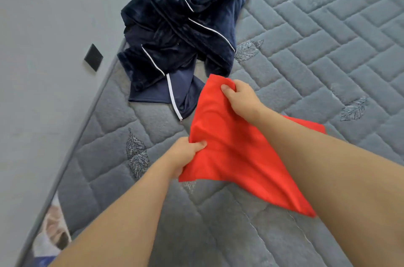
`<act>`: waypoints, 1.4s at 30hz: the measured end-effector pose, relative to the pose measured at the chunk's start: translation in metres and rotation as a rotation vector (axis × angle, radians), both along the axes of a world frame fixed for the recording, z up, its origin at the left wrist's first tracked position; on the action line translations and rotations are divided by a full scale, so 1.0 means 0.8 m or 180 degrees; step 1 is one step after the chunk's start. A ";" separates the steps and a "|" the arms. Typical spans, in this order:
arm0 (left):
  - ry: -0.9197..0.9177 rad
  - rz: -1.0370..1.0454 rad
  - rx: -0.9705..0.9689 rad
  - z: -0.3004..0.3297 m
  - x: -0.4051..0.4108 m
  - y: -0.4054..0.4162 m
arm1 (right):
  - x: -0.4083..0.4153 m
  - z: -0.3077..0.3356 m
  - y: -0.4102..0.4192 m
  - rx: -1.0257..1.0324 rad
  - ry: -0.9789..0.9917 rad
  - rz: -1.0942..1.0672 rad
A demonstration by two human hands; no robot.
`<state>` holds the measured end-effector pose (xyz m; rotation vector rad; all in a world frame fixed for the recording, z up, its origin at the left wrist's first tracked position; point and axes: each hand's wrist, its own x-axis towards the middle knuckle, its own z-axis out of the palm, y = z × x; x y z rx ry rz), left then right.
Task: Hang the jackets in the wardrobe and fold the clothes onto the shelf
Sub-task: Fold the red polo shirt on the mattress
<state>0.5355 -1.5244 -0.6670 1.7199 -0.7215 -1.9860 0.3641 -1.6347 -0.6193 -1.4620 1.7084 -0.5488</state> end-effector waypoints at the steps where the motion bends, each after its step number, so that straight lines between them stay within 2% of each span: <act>1: -0.0037 0.0037 -0.0168 0.028 0.018 -0.005 | 0.009 0.022 -0.001 -0.0085 -0.0203 -0.0125; 6: -0.0497 -0.0016 -0.1115 0.221 0.106 -0.032 | 0.062 0.160 -0.004 -0.0465 -0.1509 -0.0745; 9: -0.0563 -0.0299 -0.1322 0.320 0.120 -0.023 | 0.074 0.235 0.013 -0.0515 -0.2336 -0.0980; 12: -0.0614 -0.0715 -0.1298 0.368 0.095 0.009 | 0.054 0.275 0.047 -0.0443 -0.2681 -0.1391; 14: -0.0660 -0.0938 -0.1228 0.367 0.067 0.038 | 0.032 0.272 0.077 -0.0362 -0.2786 -0.1639; 16: -0.0644 -0.1085 -0.1077 0.344 0.036 0.071 | 0.003 0.249 0.111 -0.0356 -0.2649 -0.1797; 19: -0.0648 -0.1355 -0.0791 0.270 -0.019 0.129 | -0.053 0.187 0.173 -0.0258 -0.2027 -0.1875; 23: -0.0652 -0.1864 -0.0278 0.141 -0.103 0.231 | -0.134 0.079 0.280 0.0409 -0.0965 -0.1625; 26: -0.0782 -0.2753 0.0256 0.075 -0.158 0.305 | -0.195 0.010 0.364 0.1111 -0.0745 -0.1850; 29: -0.0681 -0.3047 0.0486 0.051 -0.184 0.331 | -0.219 -0.025 0.398 0.1255 -0.0546 -0.1870; 33: -0.0901 -0.2753 0.0048 0.054 -0.144 0.277 | -0.191 -0.022 0.353 0.0857 -0.0176 -0.1556; 39: -0.1883 -0.1521 -0.0468 0.055 -0.013 0.144 | -0.097 -0.011 0.225 0.0445 -0.0189 -0.1148; 42: -0.2281 -0.1389 -0.0626 0.014 0.016 0.114 | -0.061 -0.042 0.176 0.0505 0.0395 -0.0879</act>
